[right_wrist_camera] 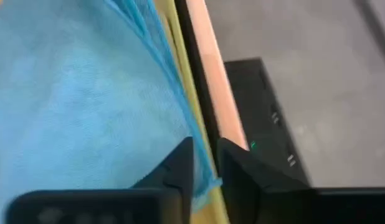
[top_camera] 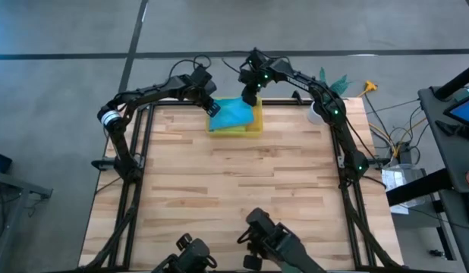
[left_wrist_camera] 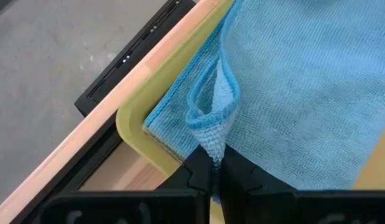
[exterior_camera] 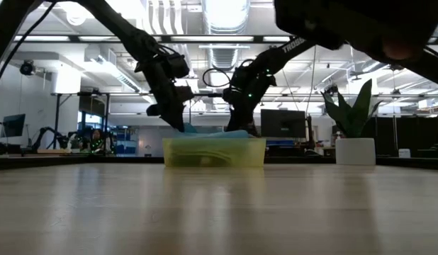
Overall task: Fold microfiber towels
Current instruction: Stack the blue microfiber cloth on the green microfiber cloth in the yellow bin, then return to Home Position
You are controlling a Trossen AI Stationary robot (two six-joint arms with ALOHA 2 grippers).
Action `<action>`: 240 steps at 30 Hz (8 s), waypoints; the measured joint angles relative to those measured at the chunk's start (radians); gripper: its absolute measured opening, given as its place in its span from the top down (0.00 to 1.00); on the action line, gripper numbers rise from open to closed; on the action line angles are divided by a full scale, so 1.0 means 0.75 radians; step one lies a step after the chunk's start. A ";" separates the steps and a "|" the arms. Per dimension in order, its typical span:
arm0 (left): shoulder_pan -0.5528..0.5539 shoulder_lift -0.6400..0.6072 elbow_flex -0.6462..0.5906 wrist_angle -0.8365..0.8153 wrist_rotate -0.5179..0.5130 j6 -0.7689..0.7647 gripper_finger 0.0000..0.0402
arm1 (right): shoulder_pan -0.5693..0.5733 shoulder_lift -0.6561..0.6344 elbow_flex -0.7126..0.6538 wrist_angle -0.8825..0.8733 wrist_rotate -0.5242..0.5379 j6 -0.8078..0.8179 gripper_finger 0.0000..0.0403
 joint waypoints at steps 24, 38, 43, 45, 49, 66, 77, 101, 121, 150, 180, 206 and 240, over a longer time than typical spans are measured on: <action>0.001 -0.024 0.004 0.066 0.022 -0.034 0.96 | -0.012 -0.003 0.206 -0.448 -0.074 0.677 0.53; 0.004 -0.001 0.000 0.016 -0.037 -0.071 0.56 | 0.097 -0.003 0.208 -0.391 -0.109 0.670 0.54; 0.003 -0.072 0.005 0.013 0.052 -0.101 0.55 | 0.147 -0.003 0.203 -0.397 -0.063 0.670 0.60; -0.012 -0.092 -0.006 0.066 0.232 -0.118 0.55 | 0.154 -0.003 0.191 -0.395 0.016 0.633 0.62; -0.073 -0.087 -0.067 0.077 0.302 -0.134 0.55 | 0.150 0.003 0.138 -0.369 0.127 0.602 0.63; -0.068 0.011 -0.176 0.220 0.047 -0.140 0.55 | 0.135 0.089 0.026 -0.065 0.244 0.633 0.63; -0.075 -0.013 -0.162 0.121 0.102 -0.180 0.55 | 0.122 0.051 0.077 -0.246 0.260 0.748 0.63; -0.097 -0.059 -0.195 0.055 0.107 -0.245 0.55 | 0.216 -0.005 -0.011 -0.486 0.120 0.964 0.63; -0.094 -0.212 -0.164 0.068 0.090 -0.246 0.55 | 0.221 -0.143 0.029 -0.442 0.246 0.976 0.63; -0.143 -1.347 -0.725 0.338 0.393 -0.443 1.00 | 0.282 -1.545 -1.260 0.216 0.438 1.288 0.73; -0.654 -1.817 -1.615 0.786 0.019 -1.266 1.00 | 0.588 -3.107 -2.706 0.666 0.333 2.111 0.98; -0.747 -1.716 -1.769 0.900 -0.097 -0.623 1.00 | 0.609 -2.996 -2.687 0.591 0.440 1.286 0.98; -0.745 -1.245 -1.811 1.992 0.028 -0.197 1.00 | 0.622 -2.912 -2.834 1.466 0.272 1.001 0.98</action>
